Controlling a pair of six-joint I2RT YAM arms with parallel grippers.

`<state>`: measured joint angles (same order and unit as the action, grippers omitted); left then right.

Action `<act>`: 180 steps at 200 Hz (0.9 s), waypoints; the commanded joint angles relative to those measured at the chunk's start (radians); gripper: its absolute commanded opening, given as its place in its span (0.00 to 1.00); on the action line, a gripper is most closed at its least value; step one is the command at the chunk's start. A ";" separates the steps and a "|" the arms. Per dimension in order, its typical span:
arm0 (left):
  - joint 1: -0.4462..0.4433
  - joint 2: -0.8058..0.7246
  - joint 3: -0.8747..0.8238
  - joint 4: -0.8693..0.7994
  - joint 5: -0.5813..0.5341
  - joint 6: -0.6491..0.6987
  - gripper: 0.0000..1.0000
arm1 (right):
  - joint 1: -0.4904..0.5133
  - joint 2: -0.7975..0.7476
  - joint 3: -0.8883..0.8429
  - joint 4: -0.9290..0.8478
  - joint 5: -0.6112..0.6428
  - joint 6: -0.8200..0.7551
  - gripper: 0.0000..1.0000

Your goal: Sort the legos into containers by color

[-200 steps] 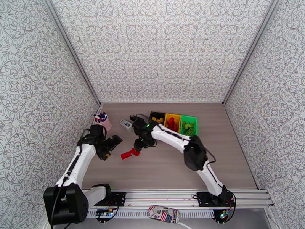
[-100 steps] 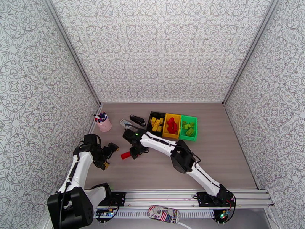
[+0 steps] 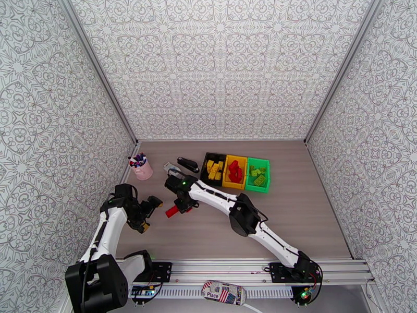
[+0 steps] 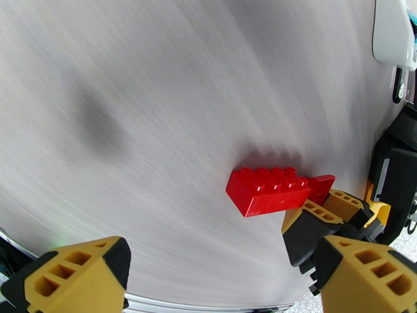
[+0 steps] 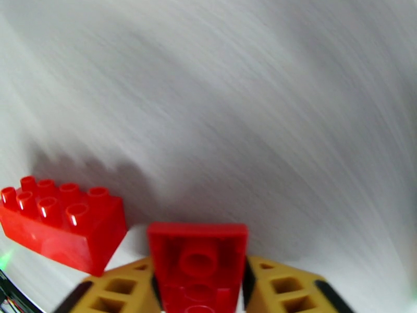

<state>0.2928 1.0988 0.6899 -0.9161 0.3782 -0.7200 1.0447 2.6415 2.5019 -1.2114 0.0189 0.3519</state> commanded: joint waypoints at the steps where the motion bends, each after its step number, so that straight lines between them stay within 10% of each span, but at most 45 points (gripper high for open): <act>1: 0.012 0.010 0.015 -0.002 0.016 0.027 0.99 | 0.002 -0.034 -0.013 -0.005 0.003 0.018 0.34; 61: -0.128 0.054 0.093 -0.009 -0.082 0.009 0.99 | -0.057 -0.375 -0.413 0.126 0.020 0.095 0.29; 114: -0.513 0.183 0.306 0.016 -0.246 -0.048 0.99 | -0.248 -0.694 -0.800 0.220 0.023 0.189 0.29; 180: -0.852 0.601 0.775 0.090 -0.184 0.017 0.99 | -0.495 -0.711 -0.799 0.196 -0.036 0.188 0.29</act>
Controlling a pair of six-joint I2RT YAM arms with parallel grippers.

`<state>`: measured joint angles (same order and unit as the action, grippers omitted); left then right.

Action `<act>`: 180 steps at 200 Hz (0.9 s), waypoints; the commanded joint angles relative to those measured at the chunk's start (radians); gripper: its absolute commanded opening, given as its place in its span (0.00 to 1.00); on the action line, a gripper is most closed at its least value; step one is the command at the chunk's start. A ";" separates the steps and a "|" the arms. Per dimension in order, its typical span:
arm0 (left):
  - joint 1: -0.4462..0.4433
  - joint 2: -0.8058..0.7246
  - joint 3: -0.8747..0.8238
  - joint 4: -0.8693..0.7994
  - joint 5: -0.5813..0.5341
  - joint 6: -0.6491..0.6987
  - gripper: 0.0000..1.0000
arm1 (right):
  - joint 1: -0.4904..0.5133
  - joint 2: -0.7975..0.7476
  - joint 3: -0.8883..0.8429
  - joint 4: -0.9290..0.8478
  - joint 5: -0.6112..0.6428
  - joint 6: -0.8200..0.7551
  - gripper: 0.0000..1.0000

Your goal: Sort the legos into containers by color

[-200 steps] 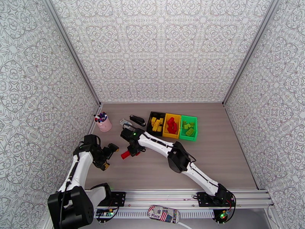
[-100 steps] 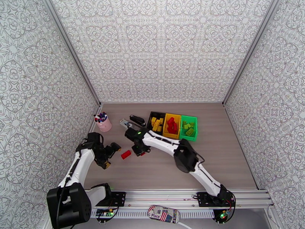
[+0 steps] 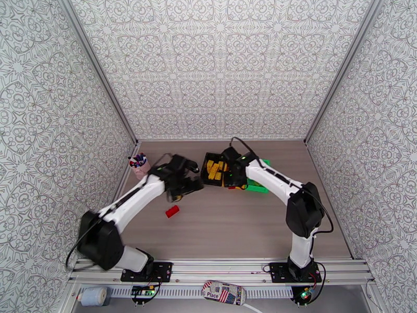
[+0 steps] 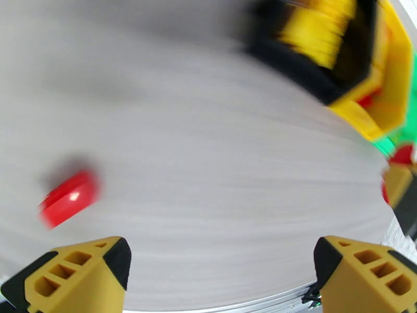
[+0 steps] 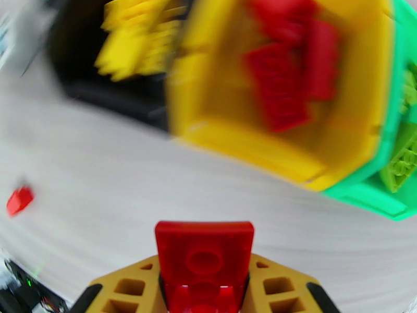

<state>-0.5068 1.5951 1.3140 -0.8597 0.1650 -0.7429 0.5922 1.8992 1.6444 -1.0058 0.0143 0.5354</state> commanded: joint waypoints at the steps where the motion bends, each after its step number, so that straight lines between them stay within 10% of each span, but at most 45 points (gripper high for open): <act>1: -0.054 0.110 0.155 0.034 0.031 0.041 0.99 | -0.045 0.034 0.063 -0.010 -0.032 0.004 0.29; 67: -0.026 0.189 0.361 -0.116 -0.050 0.054 0.98 | -0.131 0.231 0.344 -0.137 -0.037 -0.012 0.44; 180: 0.230 -0.187 -0.138 -0.221 -0.143 -0.009 0.98 | -0.098 0.140 0.322 -0.091 -0.096 -0.052 0.61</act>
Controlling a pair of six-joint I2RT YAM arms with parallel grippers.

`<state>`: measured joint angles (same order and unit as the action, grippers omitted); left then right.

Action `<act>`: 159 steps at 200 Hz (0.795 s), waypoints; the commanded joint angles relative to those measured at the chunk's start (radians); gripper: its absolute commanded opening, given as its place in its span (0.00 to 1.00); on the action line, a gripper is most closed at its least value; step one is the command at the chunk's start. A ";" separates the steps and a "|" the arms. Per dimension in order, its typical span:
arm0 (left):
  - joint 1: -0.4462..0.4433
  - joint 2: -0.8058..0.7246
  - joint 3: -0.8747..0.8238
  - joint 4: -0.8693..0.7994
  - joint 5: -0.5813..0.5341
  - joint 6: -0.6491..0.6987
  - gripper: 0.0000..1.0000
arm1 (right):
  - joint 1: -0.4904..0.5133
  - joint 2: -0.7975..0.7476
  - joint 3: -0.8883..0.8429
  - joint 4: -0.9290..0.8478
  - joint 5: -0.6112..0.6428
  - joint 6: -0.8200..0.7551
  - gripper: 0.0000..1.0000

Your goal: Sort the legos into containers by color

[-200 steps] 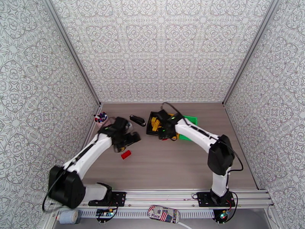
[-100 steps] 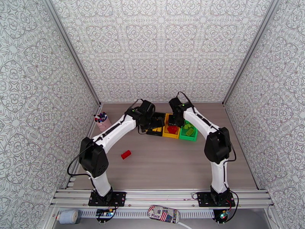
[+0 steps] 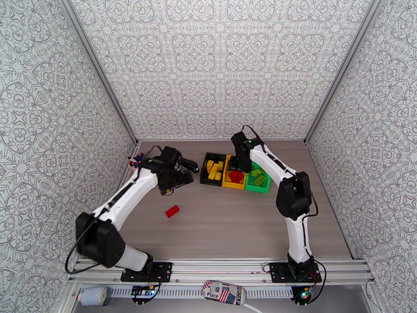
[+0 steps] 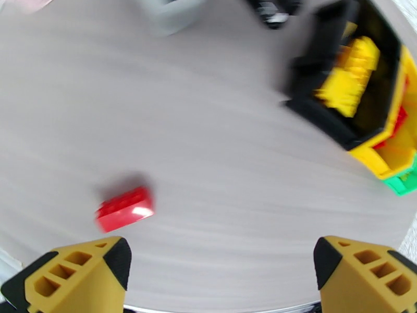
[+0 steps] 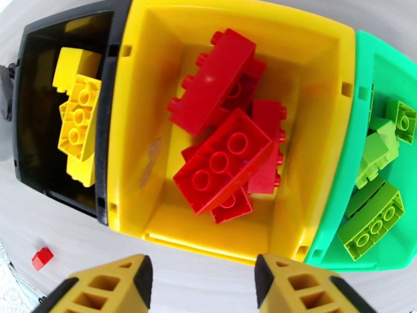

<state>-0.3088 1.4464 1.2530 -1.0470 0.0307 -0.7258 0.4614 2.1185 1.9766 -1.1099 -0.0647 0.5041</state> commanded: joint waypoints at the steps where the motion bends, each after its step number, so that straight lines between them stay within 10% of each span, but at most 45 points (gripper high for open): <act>1: 0.033 -0.040 -0.080 -0.034 -0.007 -0.027 0.98 | 0.033 -0.081 -0.010 0.012 -0.016 -0.023 0.61; 159: 0.137 0.057 -0.363 0.268 0.165 -0.161 0.98 | 0.252 -0.218 -0.271 0.074 -0.004 0.030 0.61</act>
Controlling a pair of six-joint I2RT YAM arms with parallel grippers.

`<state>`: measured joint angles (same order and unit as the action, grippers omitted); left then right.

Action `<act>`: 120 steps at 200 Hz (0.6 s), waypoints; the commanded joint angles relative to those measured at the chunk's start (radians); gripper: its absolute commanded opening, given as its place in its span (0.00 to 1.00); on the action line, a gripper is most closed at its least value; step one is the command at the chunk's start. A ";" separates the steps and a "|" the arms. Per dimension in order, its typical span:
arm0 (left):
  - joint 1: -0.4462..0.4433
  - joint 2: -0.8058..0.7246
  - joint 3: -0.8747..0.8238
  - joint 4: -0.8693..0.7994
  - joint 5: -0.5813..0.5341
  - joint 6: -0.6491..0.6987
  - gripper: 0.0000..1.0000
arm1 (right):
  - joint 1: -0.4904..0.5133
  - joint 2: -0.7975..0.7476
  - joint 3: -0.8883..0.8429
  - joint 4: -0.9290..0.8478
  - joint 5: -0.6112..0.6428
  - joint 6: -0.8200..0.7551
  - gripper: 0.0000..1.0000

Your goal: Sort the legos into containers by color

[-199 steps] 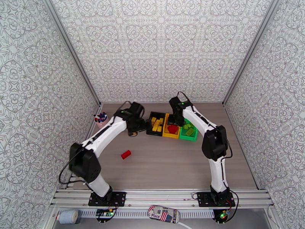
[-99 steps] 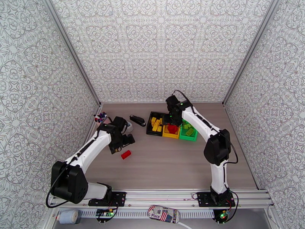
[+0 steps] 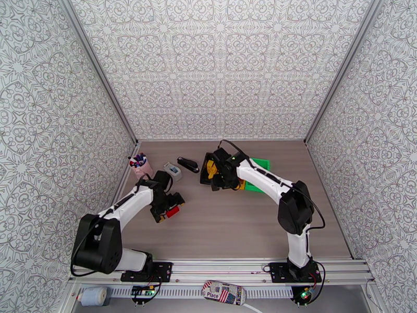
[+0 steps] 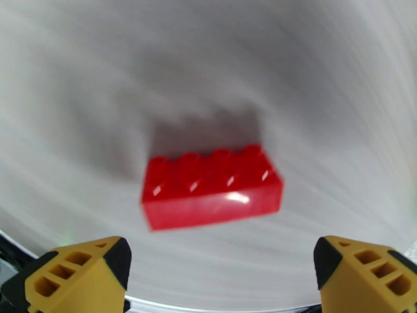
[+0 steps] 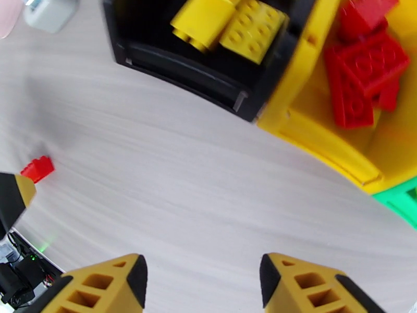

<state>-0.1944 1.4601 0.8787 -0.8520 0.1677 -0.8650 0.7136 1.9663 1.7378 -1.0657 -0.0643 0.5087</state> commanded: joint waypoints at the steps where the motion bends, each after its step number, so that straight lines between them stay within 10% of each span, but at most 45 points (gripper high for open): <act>1: 0.022 0.048 0.011 0.074 0.028 -0.021 0.98 | 0.000 -0.067 -0.034 0.030 -0.004 0.025 0.61; 120: 0.030 0.210 0.084 0.035 -0.029 0.088 0.82 | 0.000 -0.119 -0.122 0.064 0.014 0.056 0.59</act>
<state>-0.1608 1.6562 0.9398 -0.8070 0.1627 -0.8165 0.7136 1.8820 1.6344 -1.0233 -0.0635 0.5468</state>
